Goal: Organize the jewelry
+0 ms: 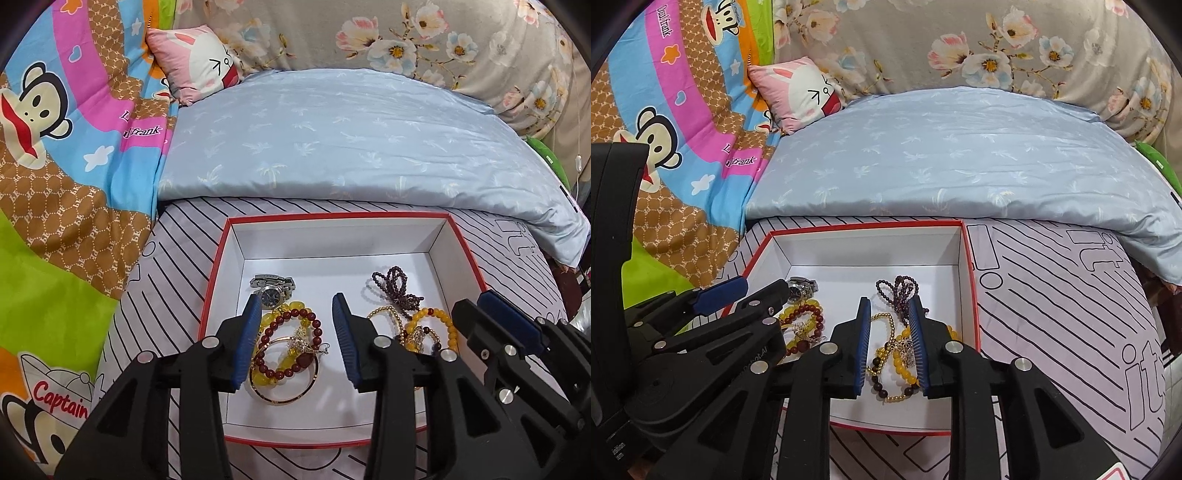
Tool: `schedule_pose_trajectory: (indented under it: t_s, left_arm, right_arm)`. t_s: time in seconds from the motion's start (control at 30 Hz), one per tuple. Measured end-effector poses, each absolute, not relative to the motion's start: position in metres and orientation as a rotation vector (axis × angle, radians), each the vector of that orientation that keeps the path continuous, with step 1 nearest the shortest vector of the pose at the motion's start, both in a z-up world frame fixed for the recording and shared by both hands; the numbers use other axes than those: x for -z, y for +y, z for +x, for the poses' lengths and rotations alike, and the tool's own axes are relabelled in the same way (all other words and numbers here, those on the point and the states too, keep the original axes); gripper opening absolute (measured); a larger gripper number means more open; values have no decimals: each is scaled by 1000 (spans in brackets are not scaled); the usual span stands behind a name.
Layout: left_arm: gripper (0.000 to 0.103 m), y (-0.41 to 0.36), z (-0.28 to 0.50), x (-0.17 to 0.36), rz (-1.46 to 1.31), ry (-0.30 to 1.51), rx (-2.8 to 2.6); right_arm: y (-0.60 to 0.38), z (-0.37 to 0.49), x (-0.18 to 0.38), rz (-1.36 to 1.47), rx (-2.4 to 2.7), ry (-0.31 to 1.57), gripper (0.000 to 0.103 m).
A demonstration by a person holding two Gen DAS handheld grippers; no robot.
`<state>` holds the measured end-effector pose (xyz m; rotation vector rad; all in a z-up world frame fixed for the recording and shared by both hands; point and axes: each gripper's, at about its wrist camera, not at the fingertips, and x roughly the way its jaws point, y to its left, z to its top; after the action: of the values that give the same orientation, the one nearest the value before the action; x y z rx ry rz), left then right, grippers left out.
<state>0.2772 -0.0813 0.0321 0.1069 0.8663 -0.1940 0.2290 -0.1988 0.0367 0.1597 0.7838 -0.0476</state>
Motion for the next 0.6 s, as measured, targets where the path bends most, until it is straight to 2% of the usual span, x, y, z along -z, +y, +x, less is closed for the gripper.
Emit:
schedule_pose_trajectory:
  t_s: [0.33, 0.6]
  left_arm:
    - [38, -79, 269, -36, 104, 866, 195]
    - [38, -76, 253, -39, 92, 871, 194]
  right_arm:
    - [-198, 223, -38, 157, 54, 783, 24]
    - [-195, 202, -43, 157, 83, 780, 32]
